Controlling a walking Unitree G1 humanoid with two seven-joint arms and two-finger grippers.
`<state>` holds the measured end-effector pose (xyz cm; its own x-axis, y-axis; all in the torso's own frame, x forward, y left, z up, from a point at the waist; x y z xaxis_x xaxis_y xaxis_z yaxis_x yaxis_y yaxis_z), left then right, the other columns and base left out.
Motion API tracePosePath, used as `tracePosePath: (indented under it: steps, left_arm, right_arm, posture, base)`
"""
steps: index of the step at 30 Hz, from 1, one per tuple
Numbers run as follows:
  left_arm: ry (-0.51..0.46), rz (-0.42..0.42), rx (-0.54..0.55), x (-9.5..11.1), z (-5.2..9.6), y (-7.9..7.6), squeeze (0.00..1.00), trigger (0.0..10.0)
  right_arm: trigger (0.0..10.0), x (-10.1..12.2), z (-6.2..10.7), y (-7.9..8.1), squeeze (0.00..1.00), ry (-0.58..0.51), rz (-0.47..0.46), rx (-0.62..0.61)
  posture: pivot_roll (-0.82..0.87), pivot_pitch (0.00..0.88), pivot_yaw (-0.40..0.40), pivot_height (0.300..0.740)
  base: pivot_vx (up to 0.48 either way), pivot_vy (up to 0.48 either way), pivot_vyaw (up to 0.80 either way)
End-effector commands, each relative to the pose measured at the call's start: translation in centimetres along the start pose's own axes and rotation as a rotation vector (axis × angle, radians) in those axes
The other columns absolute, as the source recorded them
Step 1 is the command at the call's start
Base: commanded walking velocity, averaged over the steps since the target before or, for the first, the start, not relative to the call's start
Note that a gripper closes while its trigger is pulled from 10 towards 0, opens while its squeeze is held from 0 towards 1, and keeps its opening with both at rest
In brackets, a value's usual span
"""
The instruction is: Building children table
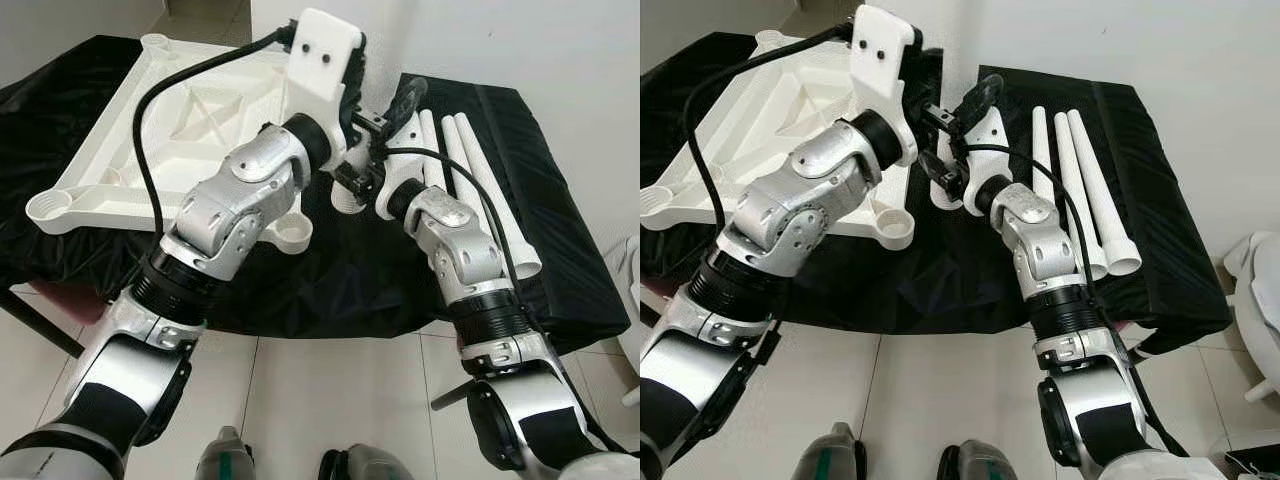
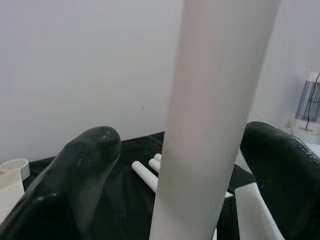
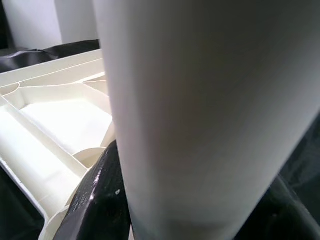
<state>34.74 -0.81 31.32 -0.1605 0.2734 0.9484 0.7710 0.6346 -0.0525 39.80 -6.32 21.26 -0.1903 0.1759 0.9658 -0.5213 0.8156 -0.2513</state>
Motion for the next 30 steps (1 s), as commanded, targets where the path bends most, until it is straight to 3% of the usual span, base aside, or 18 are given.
tracePosePath:
  steps: [1, 3, 7, 9, 11, 14, 21, 25, 30]
  left_arm:
    - [0.002, 0.009, -0.104, 0.0, 0.1, -0.6, 0.0, 10.0]
    - [-0.048, 0.039, -0.023, 1.0, 0.4, 1.4, 0.0, 10.0]
    - [-0.057, 0.046, -0.005, 1.1, 0.4, 1.8, 0.0, 10.0]
    - [-0.086, 0.106, 0.074, 1.5, 1.1, 3.3, 0.0, 10.0]
    - [-0.078, 0.108, 0.152, 1.1, 2.0, 4.7, 0.0, 10.0]
    - [-0.059, 0.098, 0.215, 0.3, 2.7, 5.8, 0.0, 10.0]
    - [0.016, 0.084, 0.317, -2.1, 4.4, 7.9, 0.0, 10.0]
    - [0.186, -0.002, 0.448, -7.1, 7.7, 11.2, 0.0, 10.0]
    - [0.245, -0.034, 0.503, -8.7, 9.0, 12.2, 0.0, 10.0]
  right_arm:
    - [10.0, -0.3, 0.2, -0.7, 0.0, 0.0, -0.021, -0.048]
    - [10.0, -0.9, 0.4, -2.0, 0.0, 0.02, -0.068, -0.152]
    - [10.0, -1.0, 0.4, -2.3, 0.0, 0.025, -0.077, -0.171]
    - [10.0, -1.3, 0.6, -3.3, 0.0, 0.02, -0.153, -0.234]
    - [10.0, -1.6, 0.8, -3.9, 0.0, 0.013, -0.228, -0.282]
    - [10.0, -1.4, 0.9, -4.0, 0.0, -0.009, -0.227, -0.293]
    - [10.0, -1.3, 1.3, -4.5, 0.0, -0.043, -0.259, -0.341]
    - [10.0, -0.3, 1.5, -5.0, 0.0, -0.098, -0.215, -0.371]
    - [10.0, 0.2, 1.5, -4.9, 0.0, -0.121, -0.148, -0.369]
  posture:
    - [0.01, 0.006, -0.048, 0.74]
    - [0.01, 0.008, -0.043, 0.74]
    - [0.02, 0.008, -0.041, 0.74]
    - [0.02, 0.007, -0.039, 0.74]
    - [0.02, 0.007, -0.039, 0.74]
    - [0.03, 0.002, -0.037, 0.74]
    - [0.03, 0.0, -0.036, 0.74]
    - [0.04, 0.0, -0.039, 0.74]
    - [0.04, 0.0, -0.039, 0.74]
  base:
    - [0.0, 0.0, 0.0]
    - [0.0, 0.0, 0.0]
    - [0.0, 0.0, 0.0]
    - [0.0, 0.0, 0.0]
    - [0.0, 0.0, 0.0]
    - [0.0, 0.0, 0.0]
    - [0.0, 0.0, 0.0]
    - [0.0, 0.0, 0.0]
    - [0.0, 0.0, 0.0]
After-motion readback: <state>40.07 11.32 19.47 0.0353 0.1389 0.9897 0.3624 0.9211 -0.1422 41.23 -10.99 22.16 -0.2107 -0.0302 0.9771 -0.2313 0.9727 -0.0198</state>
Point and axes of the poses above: a point about 5 cm out from each wrist's last joint towards the gripper, its own z axis pointing back from the gripper into the wrist, its own x axis along the axis of the wrist's last joint, y = z × x, the point moved 5 cm from there along -z, pointing out of the wrist towards the gripper, and after that the axes turned 8 degrees about z, right-handed, at the moved point
